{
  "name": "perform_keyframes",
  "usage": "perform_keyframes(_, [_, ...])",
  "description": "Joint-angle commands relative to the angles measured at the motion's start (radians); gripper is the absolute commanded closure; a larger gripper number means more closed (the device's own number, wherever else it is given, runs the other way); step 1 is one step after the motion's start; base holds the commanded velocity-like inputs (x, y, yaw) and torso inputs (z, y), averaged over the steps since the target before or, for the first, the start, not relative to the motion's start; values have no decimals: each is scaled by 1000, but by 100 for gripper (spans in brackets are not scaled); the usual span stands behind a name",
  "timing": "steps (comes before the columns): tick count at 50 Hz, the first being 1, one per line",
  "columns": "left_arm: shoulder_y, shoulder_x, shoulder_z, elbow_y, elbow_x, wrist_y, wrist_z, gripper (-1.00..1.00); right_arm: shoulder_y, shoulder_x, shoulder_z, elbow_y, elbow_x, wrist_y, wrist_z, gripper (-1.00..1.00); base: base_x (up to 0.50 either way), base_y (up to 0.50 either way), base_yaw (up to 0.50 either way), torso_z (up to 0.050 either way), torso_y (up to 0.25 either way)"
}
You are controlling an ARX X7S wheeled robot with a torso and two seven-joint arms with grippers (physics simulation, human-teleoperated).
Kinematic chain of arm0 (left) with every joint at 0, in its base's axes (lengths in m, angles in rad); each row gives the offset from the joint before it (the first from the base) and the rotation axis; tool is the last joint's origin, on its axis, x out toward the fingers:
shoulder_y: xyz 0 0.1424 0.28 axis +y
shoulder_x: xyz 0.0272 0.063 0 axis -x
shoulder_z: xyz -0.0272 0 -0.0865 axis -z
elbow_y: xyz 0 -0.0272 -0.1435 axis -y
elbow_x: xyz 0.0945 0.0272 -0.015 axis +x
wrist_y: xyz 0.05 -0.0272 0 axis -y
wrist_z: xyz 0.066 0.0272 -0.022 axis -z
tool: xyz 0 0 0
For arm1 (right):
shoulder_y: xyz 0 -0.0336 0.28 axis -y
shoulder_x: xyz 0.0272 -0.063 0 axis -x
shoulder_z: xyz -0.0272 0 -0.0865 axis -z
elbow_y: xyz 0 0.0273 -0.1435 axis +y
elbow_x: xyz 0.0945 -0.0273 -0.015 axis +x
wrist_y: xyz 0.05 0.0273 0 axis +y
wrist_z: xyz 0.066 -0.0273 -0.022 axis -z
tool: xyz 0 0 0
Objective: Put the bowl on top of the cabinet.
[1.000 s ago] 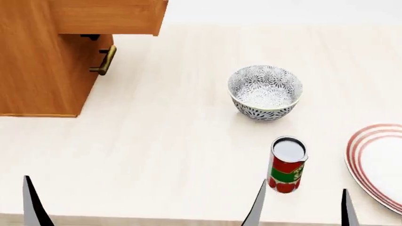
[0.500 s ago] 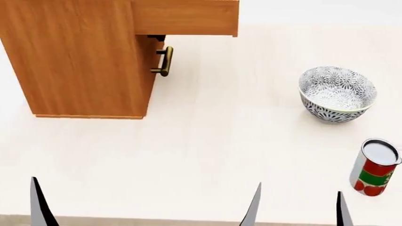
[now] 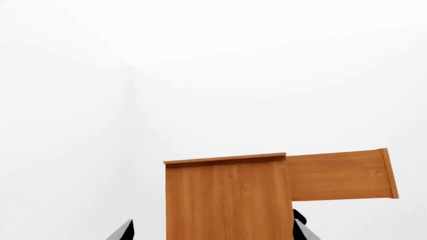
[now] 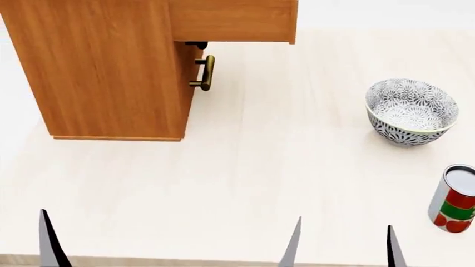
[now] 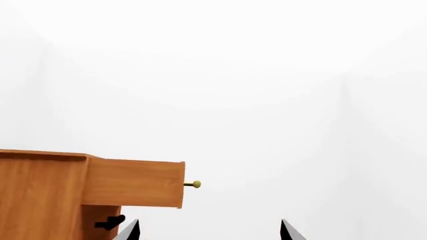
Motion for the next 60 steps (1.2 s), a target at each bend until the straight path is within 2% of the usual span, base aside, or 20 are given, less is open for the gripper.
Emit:
perform_keyframes(1, [-2,-8,9,4,-2,-16,-13,-100,3,11,-15,1,6,26,6,-100,0,0,0,0,0])
perform_keyframes(7, [-7,-8,16,11,14,-48,-18,-100,2,15,-20,1,3,23,12,-100,0,0,0,0,0])
perform_keyframes(8, [0,134,-115,-153,26,-218,191,-100,-8,-125,117,40,-29,335,-166,-100,0,0,0,0,0])
perform_keyframes(9, [2,123,-103,-18,31,-68,142,-100,-10,-117,107,7,-29,185,-152,-100,0,0,0,0,0])
perform_keyframes(10, [1,117,-98,-20,32,12,133,-100,-10,-111,101,7,-29,35,-144,-100,0,0,0,0,0])
perform_keyframes(11, [1,112,-93,-20,30,8,127,-100,-9,-105,97,8,-28,3,-137,-100,0,0,0,0,0])
perform_keyframes(33, [0,58,-42,-12,14,-16,68,-100,-6,-51,42,12,-12,6,-78,-100,11,0,0,0,0])
perform_keyframes(60, [-4,20,-10,-12,4,-24,25,-100,-5,-14,2,8,-29,7,-36,-100,500,26,0,0,0])
